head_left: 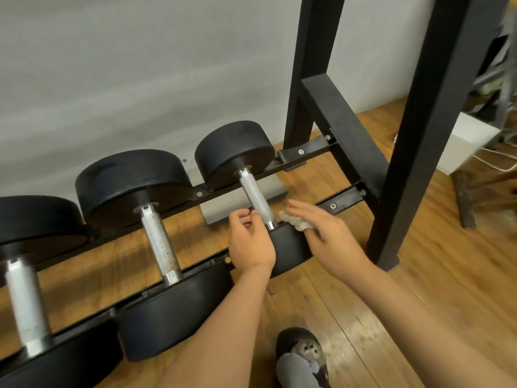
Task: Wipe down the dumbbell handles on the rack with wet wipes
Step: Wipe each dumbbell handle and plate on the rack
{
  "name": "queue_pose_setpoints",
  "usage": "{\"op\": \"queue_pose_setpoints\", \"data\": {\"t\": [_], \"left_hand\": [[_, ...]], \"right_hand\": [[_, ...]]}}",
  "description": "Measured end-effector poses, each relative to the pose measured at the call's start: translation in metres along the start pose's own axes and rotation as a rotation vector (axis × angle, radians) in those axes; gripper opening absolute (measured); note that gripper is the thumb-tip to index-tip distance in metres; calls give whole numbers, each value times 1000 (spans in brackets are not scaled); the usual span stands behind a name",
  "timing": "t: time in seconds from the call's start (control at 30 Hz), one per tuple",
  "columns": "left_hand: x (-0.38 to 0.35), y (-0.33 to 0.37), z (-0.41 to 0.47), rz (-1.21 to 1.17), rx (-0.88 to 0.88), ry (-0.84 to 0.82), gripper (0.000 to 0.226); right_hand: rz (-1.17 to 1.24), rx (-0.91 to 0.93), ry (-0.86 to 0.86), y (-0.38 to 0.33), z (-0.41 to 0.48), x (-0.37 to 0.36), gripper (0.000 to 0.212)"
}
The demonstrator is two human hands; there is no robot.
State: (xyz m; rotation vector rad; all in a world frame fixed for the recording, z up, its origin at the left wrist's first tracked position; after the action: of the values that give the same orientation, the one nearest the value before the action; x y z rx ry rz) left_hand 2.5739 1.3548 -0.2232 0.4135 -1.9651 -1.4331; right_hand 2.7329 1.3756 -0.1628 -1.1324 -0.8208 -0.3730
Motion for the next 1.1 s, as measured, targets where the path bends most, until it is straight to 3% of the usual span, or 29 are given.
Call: {"op": "queue_pose_setpoints", "data": {"t": [0.27,0.63,0.9,1.1], "left_hand": [[1,1,-1,-9,-17,-6,17],[-1,2,-2,-4,-23,-19,13],[-1,3,-1,-14,-37,-29,12],[-1,4,-2,-8,-22,-19,14]], "right_hand": [[-163,188,89,-2,-62,-38,55],[-176,122,58,8,-52,-39,73],[-151,119,-136,24,-55,-38,117],[-21,23,-99,39,-31,-36,115]]}}
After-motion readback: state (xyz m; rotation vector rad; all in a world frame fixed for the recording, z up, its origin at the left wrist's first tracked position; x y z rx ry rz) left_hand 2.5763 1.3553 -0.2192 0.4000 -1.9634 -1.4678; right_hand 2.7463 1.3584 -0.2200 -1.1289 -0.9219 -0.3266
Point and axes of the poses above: each hand's wrist, its own z-axis towards the middle knuckle, its own x-axis out of the back of the hand, y = z × x, the point moved 9 cm from there along z, towards the middle knuckle, and after that the axes turned 1 degree about y, right-handed, at the moved point
